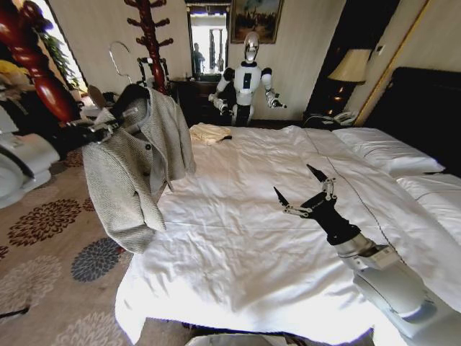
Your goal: Pick up the clothes from the bed and hang them on the clothes hanger.
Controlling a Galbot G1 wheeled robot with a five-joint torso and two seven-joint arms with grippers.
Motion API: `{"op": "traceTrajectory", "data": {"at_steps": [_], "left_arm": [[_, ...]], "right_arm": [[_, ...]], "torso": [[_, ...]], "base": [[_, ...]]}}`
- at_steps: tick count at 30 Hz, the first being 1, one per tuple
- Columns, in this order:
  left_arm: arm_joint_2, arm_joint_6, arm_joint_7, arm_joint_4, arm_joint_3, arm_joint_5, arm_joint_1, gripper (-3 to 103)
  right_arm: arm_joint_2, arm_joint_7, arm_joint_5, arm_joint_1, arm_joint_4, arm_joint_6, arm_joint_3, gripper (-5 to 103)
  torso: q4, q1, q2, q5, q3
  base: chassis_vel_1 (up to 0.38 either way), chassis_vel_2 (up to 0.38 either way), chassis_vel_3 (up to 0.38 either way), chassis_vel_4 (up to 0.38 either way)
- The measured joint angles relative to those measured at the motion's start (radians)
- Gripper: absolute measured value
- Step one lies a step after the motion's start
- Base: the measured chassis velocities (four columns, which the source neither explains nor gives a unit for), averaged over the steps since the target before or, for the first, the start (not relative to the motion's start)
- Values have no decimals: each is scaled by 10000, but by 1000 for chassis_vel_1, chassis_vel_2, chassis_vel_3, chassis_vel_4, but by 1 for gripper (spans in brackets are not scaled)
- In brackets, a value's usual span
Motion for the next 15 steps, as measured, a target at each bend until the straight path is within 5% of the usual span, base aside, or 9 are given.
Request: {"op": "traceTrajectory", "data": {"at_steps": [15], "left_arm": [[84, 525, -842, 355, -912, -699, 15, 22]], "right_arm": [[-86, -4, 59, 15, -58, -62, 65, 100]], "torso": [[0, 0, 0, -1, 0]], "base": [[0, 0, 0, 0]]}}
